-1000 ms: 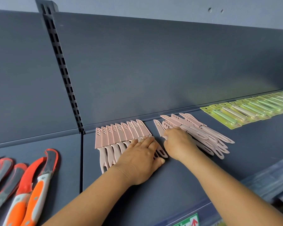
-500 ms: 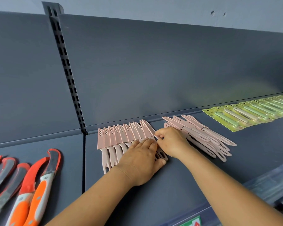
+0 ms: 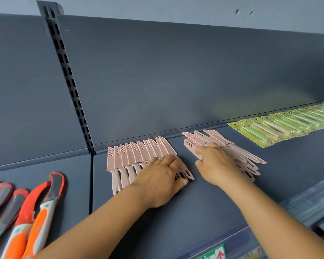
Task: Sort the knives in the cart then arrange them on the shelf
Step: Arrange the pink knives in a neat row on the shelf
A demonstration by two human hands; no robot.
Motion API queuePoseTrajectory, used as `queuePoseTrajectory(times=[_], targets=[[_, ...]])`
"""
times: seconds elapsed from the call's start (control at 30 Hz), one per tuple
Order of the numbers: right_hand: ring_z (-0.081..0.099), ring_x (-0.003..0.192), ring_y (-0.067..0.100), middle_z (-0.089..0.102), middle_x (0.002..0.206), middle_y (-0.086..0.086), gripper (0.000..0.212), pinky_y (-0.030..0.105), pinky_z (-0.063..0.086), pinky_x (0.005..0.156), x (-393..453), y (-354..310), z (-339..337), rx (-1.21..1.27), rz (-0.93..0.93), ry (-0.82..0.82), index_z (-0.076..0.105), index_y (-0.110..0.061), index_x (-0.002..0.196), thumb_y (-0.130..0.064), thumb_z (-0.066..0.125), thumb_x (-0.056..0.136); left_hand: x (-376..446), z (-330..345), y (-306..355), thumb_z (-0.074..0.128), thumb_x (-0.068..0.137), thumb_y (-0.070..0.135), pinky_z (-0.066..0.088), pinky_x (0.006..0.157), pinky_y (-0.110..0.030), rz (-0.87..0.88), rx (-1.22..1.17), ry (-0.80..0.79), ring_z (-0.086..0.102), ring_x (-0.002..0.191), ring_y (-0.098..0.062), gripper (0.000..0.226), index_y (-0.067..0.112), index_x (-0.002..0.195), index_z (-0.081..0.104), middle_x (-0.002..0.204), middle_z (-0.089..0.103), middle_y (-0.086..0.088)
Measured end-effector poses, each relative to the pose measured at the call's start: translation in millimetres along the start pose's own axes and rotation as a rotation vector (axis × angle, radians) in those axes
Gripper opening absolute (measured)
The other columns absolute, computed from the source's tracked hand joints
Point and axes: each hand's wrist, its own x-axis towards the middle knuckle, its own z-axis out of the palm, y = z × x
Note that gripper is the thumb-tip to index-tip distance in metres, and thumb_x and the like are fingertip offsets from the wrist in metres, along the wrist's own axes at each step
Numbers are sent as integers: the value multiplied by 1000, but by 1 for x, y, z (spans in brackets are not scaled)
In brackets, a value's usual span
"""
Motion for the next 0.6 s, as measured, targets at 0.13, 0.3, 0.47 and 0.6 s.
queuePoseTrajectory(times=[0.13,0.3,0.47,0.6], targets=[[51,110,28,47,126,7,33,32,44,77,-9,12,2,-58,30,-44,55,-21,126,-16,46,95,14,-1,5,27,98,53,5,119,-33,-15,6,-28,12,146,-19,66,16,152,15,160,12,-2],[57,106,28,55,117,8,27,30,38,68,-10,7,2,-217,-8,-1,56,-13,117,-8,48,93,20,1,12,28,99,50,10,117,-31,-32,-1,-10,17,144,-20,61,14,148,25,158,18,-3],[57,97,31,65,112,10,29,29,42,72,9,1,3,79,30,28,58,-14,116,-6,46,90,18,1,13,29,100,47,9,116,-30,-34,-15,7,18,144,-18,57,14,147,26,157,20,-3],[58,110,29,65,122,9,34,28,48,89,24,-11,8,498,91,-10,65,-14,117,-5,48,89,17,2,14,29,100,47,10,115,-29,-42,-34,15,20,143,-20,58,15,147,25,156,21,-2]])
